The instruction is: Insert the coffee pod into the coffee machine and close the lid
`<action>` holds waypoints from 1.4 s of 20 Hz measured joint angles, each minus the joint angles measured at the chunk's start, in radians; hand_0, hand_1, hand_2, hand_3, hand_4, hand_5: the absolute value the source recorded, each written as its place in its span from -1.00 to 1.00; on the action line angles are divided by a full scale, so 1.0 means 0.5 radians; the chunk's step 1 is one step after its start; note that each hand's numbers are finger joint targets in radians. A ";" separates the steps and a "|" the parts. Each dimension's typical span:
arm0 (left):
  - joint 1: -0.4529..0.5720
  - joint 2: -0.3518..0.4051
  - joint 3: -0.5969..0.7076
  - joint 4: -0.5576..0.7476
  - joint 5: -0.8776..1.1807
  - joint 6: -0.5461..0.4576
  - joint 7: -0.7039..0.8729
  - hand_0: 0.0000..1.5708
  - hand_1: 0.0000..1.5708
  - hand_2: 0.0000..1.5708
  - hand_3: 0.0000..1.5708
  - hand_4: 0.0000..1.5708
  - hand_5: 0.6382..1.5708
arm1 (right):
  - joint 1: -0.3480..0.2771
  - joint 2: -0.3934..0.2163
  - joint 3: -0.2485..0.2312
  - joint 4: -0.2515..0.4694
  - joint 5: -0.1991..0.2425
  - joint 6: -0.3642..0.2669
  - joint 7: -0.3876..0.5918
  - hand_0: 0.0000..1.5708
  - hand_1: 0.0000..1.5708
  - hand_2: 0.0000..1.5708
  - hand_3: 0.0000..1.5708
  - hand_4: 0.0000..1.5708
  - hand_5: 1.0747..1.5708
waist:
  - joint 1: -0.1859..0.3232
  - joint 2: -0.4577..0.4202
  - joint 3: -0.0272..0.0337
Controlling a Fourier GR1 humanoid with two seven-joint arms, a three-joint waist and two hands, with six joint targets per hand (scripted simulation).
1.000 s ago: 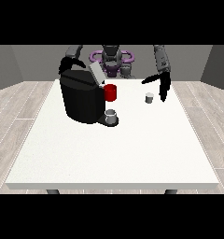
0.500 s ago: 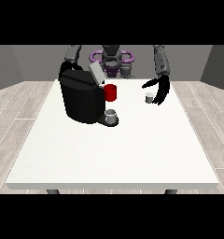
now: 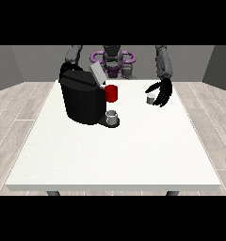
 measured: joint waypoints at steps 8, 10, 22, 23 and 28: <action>-0.098 -0.013 0.046 0.167 -0.122 0.233 -0.130 0.17 0.17 0.33 0.06 -0.54 1.00 | -0.044 -0.008 0.003 0.005 0.002 -0.010 0.040 -1.00 -1.00 -1.00 -1.00 -0.34 1.00 | -0.021 0.020 0.001; -0.099 -0.022 0.037 0.193 -0.164 0.293 -0.138 0.26 0.26 0.39 0.10 -0.64 1.00 | -0.025 -0.010 0.000 0.004 -0.014 0.007 0.038 -1.00 -1.00 -1.00 -1.00 -0.36 1.00 | -0.029 0.007 0.001; -0.196 -0.009 -0.009 0.291 -0.316 0.300 -0.249 0.88 0.88 0.87 0.79 -0.20 1.00 | 0.003 0.005 -0.032 0.049 -0.074 0.016 -0.013 -1.00 -1.00 -1.00 -1.00 -0.46 1.00 | -0.030 -0.014 0.000; -0.217 -0.002 -0.009 0.278 -0.311 0.268 -0.265 0.85 0.85 0.85 0.77 -0.21 1.00 | 0.008 0.014 -0.029 0.060 -0.071 0.007 -0.016 -1.00 -1.00 -1.00 -1.00 -0.45 1.00 | -0.025 -0.031 0.000; -0.335 -0.036 -0.050 0.158 -0.300 0.072 -0.219 0.64 0.64 0.73 0.70 -0.29 1.00 | 0.019 0.010 -0.085 0.206 -0.093 -0.007 -0.039 -1.00 -1.00 -1.00 -1.00 -0.42 1.00 | 0.028 -0.146 0.001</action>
